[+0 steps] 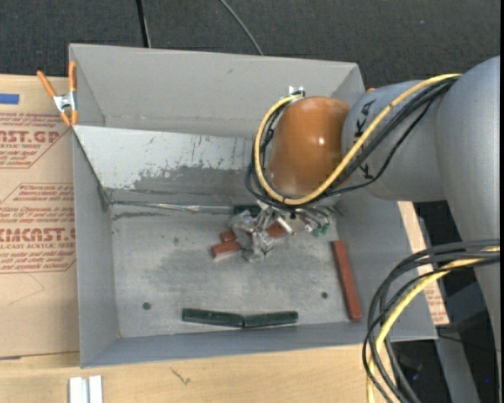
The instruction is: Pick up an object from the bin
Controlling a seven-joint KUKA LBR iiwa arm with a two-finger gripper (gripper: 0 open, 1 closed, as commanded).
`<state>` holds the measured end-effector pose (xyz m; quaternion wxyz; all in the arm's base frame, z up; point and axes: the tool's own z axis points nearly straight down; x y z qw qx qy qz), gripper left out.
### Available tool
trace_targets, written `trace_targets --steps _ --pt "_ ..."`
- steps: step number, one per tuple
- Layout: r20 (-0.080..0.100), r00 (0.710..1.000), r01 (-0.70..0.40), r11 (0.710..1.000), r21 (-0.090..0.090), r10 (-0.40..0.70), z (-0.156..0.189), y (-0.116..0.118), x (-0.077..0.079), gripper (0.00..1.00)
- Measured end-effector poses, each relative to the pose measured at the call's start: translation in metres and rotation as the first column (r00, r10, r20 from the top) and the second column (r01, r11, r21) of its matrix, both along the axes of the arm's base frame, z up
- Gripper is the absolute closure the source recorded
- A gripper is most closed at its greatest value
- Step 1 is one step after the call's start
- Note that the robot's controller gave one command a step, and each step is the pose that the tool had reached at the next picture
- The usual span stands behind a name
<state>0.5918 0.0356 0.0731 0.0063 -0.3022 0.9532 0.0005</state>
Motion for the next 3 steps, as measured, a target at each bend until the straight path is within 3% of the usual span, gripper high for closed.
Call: trace_targets --steps 1,2,3 --pt "-0.009 1.0 -0.001 1.0 -0.003 0.001 -0.0026 -0.0012 -0.0025 0.0" --pt "-0.009 1.0 0.0 1.0 -0.002 0.0 -0.0017 -0.0009 -0.0021 1.0" --pt "-0.009 1.0 0.0 1.0 -0.002 0.0 -0.0017 -0.001 -0.0021 1.0"
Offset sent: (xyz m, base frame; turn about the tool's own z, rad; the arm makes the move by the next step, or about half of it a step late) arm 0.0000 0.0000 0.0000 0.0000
